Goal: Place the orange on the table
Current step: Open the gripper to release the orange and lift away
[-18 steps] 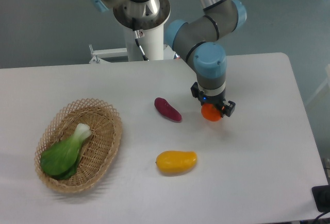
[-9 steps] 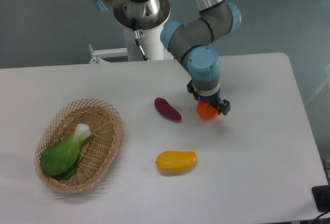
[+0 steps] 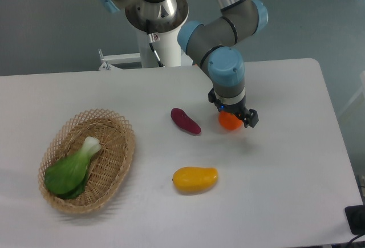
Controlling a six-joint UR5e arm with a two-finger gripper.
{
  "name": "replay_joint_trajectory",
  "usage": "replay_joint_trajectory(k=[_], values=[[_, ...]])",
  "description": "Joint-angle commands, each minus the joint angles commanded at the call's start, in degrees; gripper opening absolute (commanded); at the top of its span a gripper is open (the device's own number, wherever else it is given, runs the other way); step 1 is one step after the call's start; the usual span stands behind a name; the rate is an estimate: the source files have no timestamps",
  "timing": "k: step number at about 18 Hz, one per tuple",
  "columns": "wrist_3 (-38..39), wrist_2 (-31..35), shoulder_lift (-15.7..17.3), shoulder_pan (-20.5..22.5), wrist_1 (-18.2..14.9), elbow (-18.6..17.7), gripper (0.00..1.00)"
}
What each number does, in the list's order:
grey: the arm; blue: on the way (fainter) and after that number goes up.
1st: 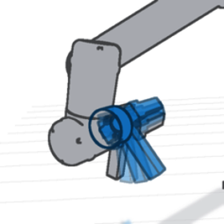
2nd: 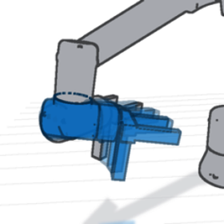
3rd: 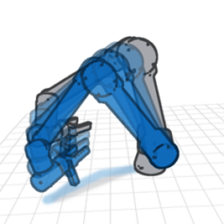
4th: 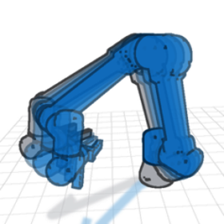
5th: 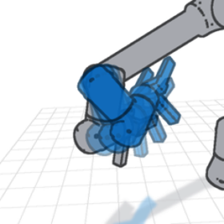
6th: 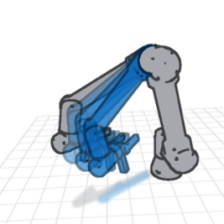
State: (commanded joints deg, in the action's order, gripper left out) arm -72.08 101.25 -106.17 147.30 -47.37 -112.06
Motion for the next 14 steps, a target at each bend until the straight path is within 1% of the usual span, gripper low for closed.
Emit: replay_joint_trajectory(k=[2,3,4,5,6,10,12,14], values=[[0.3,-0.6,0.0,0.8,0.3,0.8,1.0],[0.9,-2.9,0.0,1.3,1.8,3.0,1.0],[1.0,-5.9,-0.3,2.1,1.9,4.8,1.0],[1.2,-9.7,-0.9,3.8,1.8,7.4,1.0],[1.1,-11.4,-1.3,4.5,1.7,8.8,1.0],[0.3,-12.0,-3.1,5.7,1.3,12.7,1.0],[-0.4,-11.7,-3.3,5.7,0.1,13.5,1.0],[-1.7,-11.7,-3.3,5.7,-0.1,14.1,1.0]])
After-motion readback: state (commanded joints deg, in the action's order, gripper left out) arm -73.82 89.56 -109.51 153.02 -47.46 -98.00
